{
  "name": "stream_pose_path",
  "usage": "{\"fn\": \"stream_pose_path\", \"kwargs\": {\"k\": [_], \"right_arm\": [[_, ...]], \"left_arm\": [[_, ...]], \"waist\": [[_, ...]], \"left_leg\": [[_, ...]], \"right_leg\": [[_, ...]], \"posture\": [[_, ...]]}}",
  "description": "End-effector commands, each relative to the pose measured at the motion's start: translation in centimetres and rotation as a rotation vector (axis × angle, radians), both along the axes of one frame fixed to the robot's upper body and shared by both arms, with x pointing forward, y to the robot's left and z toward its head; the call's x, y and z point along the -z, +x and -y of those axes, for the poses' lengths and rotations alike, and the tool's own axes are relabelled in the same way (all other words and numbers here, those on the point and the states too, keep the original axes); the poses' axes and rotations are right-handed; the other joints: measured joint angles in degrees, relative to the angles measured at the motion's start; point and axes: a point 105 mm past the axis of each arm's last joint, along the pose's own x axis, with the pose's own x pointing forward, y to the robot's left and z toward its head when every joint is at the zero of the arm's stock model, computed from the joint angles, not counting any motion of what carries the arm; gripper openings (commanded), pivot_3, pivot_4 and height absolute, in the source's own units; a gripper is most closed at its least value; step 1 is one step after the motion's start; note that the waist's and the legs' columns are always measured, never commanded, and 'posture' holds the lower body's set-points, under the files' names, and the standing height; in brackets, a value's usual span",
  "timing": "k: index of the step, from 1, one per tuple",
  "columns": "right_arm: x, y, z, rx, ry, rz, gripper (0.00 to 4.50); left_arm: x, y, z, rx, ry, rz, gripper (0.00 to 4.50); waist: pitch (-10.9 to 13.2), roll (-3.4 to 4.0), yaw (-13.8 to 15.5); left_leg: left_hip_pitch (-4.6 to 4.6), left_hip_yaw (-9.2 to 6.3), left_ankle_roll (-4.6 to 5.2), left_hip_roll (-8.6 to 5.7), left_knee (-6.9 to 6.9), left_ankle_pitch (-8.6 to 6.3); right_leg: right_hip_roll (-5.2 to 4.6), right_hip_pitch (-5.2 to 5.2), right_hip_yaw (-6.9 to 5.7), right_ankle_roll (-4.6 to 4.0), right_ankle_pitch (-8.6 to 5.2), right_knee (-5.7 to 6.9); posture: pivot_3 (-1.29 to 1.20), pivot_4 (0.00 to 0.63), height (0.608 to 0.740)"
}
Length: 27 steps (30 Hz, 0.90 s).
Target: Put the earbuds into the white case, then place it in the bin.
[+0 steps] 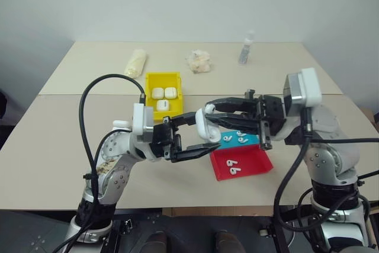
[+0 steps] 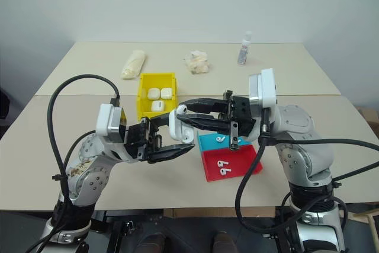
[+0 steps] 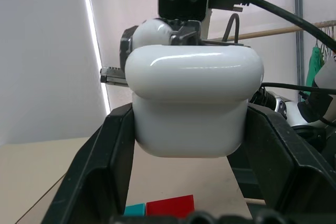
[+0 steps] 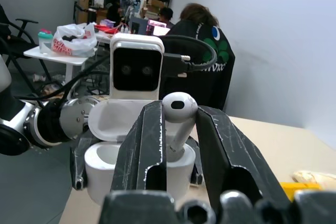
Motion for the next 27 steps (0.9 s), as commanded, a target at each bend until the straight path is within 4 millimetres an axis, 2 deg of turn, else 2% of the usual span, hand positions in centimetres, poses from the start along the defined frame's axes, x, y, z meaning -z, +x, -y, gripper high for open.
{"fn": "stream_pose_path", "kwargs": {"k": [1, 6, 11, 18, 21, 22, 24, 27], "right_arm": [[-0.2, -0.3, 0.3, 0.004, -0.007, 0.046, 0.75], [0.1, -0.5, 0.4, -0.004, -0.023, 0.051, 0.75], [0.5, -0.7, 0.2, 0.0, -0.05, 0.101, 2.25], [0.6, -0.8, 0.6, 0.002, -0.077, 0.125, 2.25], [-0.9, -0.7, 1.8, 0.008, -0.066, 0.127, 2.25], [-1.3, -0.5, 2.2, 0.018, -0.076, 0.115, 2.25], [-1.2, 1.2, 3.3, 0.109, -0.216, 0.084, 2.25], [0.4, 4.5, 4.6, 0.255, -0.453, 0.035, 2.25]], "left_arm": [[-0.3, -0.3, 0.0, 0.0, -0.01, 0.034, 2.79], [-0.3, -0.1, 0.0, -0.005, -0.012, 0.037, 2.79], [-0.2, -0.1, 0.1, -0.007, -0.009, 0.034, 2.79], [0.1, 0.4, 0.0, -0.03, 0.002, 0.028, 2.79], [1.7, 1.2, -0.9, -0.091, 0.076, 0.029, 2.79], [2.3, 1.4, -1.2, -0.106, 0.101, 0.033, 2.79], [3.6, 1.9, -2.3, -0.16, 0.148, 0.003, 2.79], [5.1, 1.9, -3.6, -0.202, 0.209, 0.0, 2.79]], "waist": [[0.0, 0.0, 0.0], [0.0, 0.0, 0.0], [0.0, 0.0, 0.0], [0.0, 0.0, 0.0], [0.0, 0.0, 0.0], [0.0, 0.01, -0.1], [0.0, 0.07, -0.2], [0.0, 0.07, -0.1]], "left_leg": [[0.0, 0.0, 0.0, 0.0, 0.0, 0.0], [0.0, 0.0, 0.0, 0.0, 0.01, 0.0], [0.0, 0.0, 0.0, -0.01, 0.0, 0.0], [0.0, 0.0, 0.0, 0.0, 0.01, 0.0], [0.0, 0.0, 0.0, 0.0, 0.0, 0.0], [0.0, 0.0, 0.0, 0.0, 0.0, 0.0], [0.04, 0.04, 0.0, 0.0, -0.01, 0.0], [0.06, 0.04, 0.01, 0.04, -0.02, 0.0]], "right_leg": [[0.0, 0.0, 0.0, 0.0, 0.0, 0.0], [0.0, 0.01, 0.0, 0.0, 0.0, -0.01], [-0.01, 0.0, 0.0, 0.0, 0.0, -0.01], [0.0, 0.01, 0.0, 0.0, 0.0, -0.02], [-0.01, 0.01, 0.0, 0.0, 0.0, -0.02], [0.0, 0.01, 0.0, 0.0, 0.0, -0.02], [0.0, 0.02, 0.03, 0.0, 0.0, -0.02], [0.03, 0.01, 0.0, -0.02, -0.01, -0.03]], "posture": [[0.0, 0.15, 0.74], [0.0, 0.15, 0.74], [0.0, 0.15, 0.74], [0.0, 0.15, 0.74], [0.0, 0.15, 0.74], [0.0, 0.15, 0.74], [0.0, 0.15, 0.74], [0.0, 0.15, 0.74]]}}
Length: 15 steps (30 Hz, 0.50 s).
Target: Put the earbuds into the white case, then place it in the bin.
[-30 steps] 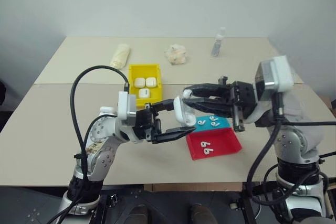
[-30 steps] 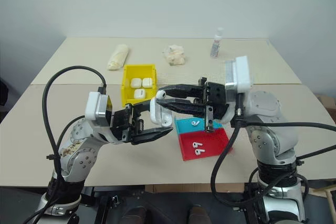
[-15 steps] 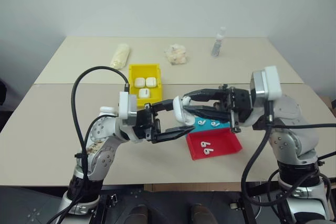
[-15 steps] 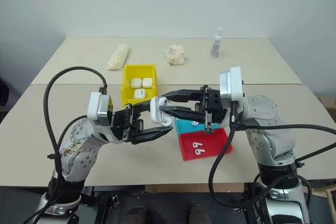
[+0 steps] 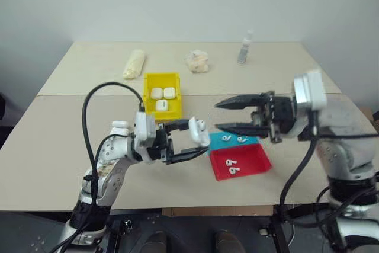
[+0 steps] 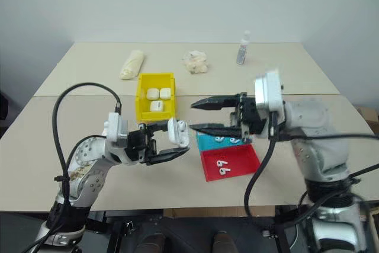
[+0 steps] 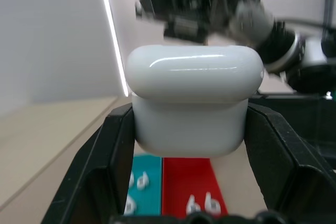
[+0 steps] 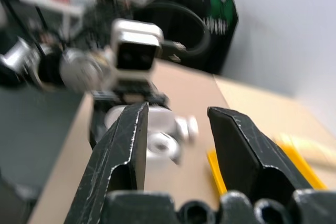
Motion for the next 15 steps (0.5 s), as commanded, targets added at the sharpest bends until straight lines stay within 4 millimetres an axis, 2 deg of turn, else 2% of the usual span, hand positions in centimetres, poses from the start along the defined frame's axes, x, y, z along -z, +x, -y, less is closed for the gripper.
{"fn": "stream_pose_path", "kwargs": {"k": [1, 5, 11, 15], "right_arm": [[1.9, 3.4, 1.4, 0.158, -0.253, -0.004, 2.25], [4.3, 6.0, 1.5, 0.171, -0.583, 0.109, 2.25], [7.4, 8.6, 0.1, -0.003, -1.008, 0.319, 2.25], [8.5, 9.5, -1.1, -0.101, -1.122, 0.402, 2.25]], "left_arm": [[0.3, -0.3, -1.1, -0.033, 0.048, 0.061, 2.79], [0.9, -0.3, -1.5, -0.066, 0.056, 0.046, 2.79], [1.7, -0.4, -1.4, -0.104, 0.068, 0.033, 2.79], [1.6, -0.6, -1.3, -0.121, 0.062, 0.03, 2.79]], "waist": [[0.0, 0.0, -0.1], [0.0, 0.01, -0.1], [0.0, 0.03, -0.9], [0.0, 0.03, -1.0]], "left_leg": [[-0.01, 0.01, 0.0, -0.01, -0.02, 0.0], [-0.05, 0.19, 0.0, 0.01, -0.02, 0.0], [-0.11, 0.44, -0.02, 0.03, -0.06, 0.01], [-0.11, 0.44, -0.04, 0.02, -0.05, 0.02]], "right_leg": [[0.0, -0.01, 0.0, 0.0, 0.0, -0.01], [-0.01, -0.08, 0.09, 0.0, 0.0, -0.02], [-0.01, -0.19, 0.08, 0.0, 0.0, -0.03], [-0.02, -0.17, 0.06, 0.0, 0.0, -0.01]], "posture": [[0.0, 0.15, 0.74], [0.0, 0.15, 0.74], [0.0, 0.15, 0.74], [0.0, 0.15, 0.74]]}}
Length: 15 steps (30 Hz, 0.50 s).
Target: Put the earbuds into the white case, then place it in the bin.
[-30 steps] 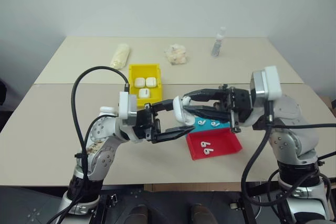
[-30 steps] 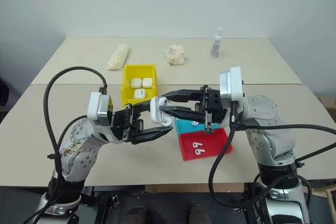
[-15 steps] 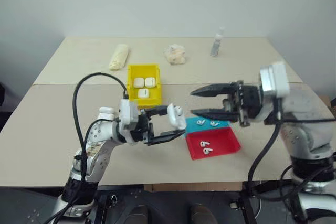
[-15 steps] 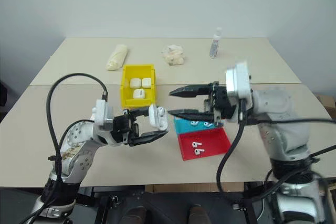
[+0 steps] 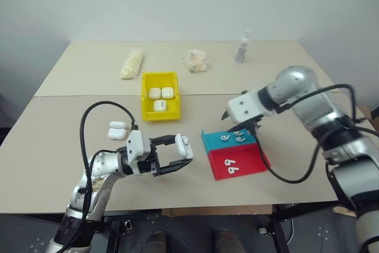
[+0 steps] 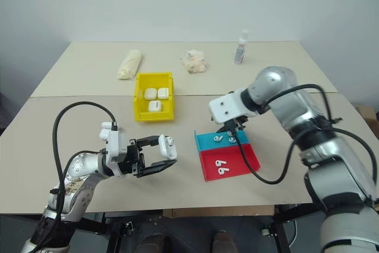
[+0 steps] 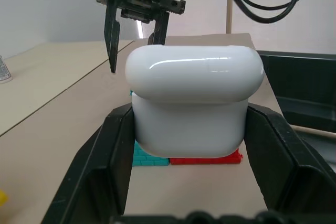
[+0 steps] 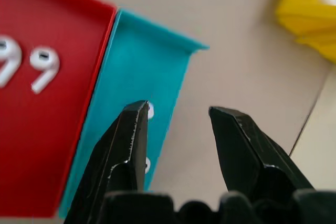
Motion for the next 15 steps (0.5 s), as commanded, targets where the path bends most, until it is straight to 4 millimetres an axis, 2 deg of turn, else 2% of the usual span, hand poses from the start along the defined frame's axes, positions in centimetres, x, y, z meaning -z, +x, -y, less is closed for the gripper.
{"fn": "stream_pose_path", "kwargs": {"k": [1, 10, 15], "right_arm": [[0.0, 0.6, -0.6, -0.098, -0.12, 0.055, 2.25], [2.1, 1.9, -1.2, -0.174, -0.267, 0.059, 2.25], [3.0, 1.9, -1.7, -0.199, -0.265, 0.046, 2.25]], "left_arm": [[-1.1, -0.8, 0.3, -0.003, -0.019, 0.049, 2.79], [-0.9, -1.1, 0.3, -0.034, -0.014, 0.045, 2.79], [-0.8, -1.2, 0.2, -0.047, -0.008, 0.05, 2.79]], "waist": [[0.0, 0.0, -0.2], [0.0, 0.05, -0.5], [0.0, 0.05, -0.6]], "left_leg": [[0.01, 0.0, -0.01, 0.0, 0.0, 0.0], [0.04, -0.35, -0.21, 0.01, -0.09, 0.12], [0.04, -0.36, -0.24, 0.01, -0.1, 0.13]], "right_leg": [[0.0, -0.01, 0.01, 0.0, 0.0, 0.0], [0.01, -0.04, 0.01, -0.02, 0.01, 0.05], [0.01, -0.04, 0.01, -0.03, 0.01, 0.05]], "posture": [[0.0, 0.15, 0.74], [0.0, 0.15, 0.74], [0.0, 0.15, 0.74]]}}
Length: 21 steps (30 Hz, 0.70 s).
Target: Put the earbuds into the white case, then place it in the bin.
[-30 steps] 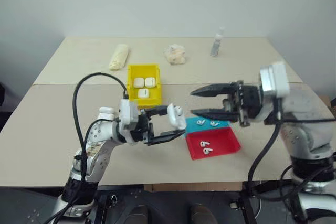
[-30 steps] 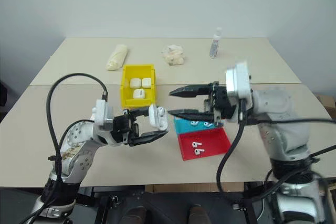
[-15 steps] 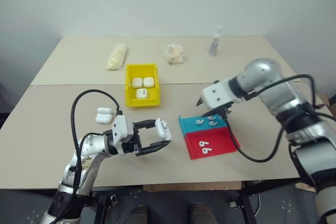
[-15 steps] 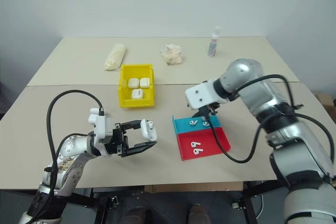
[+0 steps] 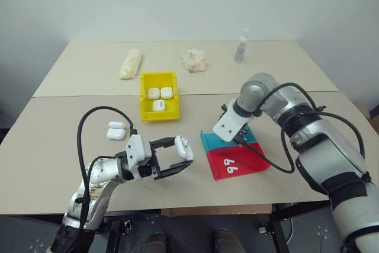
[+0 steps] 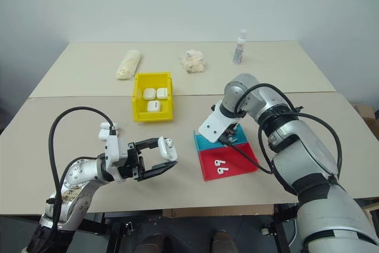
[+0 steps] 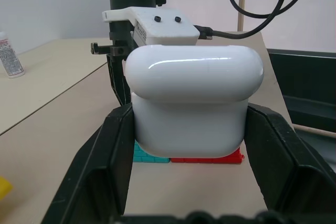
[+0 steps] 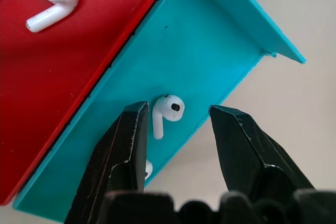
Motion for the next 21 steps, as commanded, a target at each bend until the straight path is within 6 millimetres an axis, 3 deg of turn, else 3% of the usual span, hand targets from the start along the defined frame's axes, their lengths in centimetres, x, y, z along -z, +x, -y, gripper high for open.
{"fn": "stream_pose_path", "kwargs": {"k": [1, 21], "right_arm": [[-0.73, 0.18, -0.43, -0.038, -0.004, 0.03, 2.25], [0.23, 1.01, -0.18, -0.07, -0.064, 0.08, 2.25]], "left_arm": [[-0.93, -0.52, 0.29, 0.006, 0.004, 0.048, 2.79], [-0.88, -0.7, 0.45, -0.009, 0.01, 0.054, 2.79]], "waist": [[0.0, 0.01, 0.0], [0.0, 0.04, -0.1]], "left_leg": [[0.0, 0.0, -0.01, 0.0, -0.02, 0.01], [0.04, 0.0, -0.04, 0.0, -0.06, 0.02]], "right_leg": [[0.0, 0.0, 0.0, 0.0, 0.0, 0.0], [0.01, -0.01, 0.0, -0.01, 0.01, 0.03]], "posture": [[0.0, 0.15, 0.74], [0.0, 0.15, 0.74]]}}
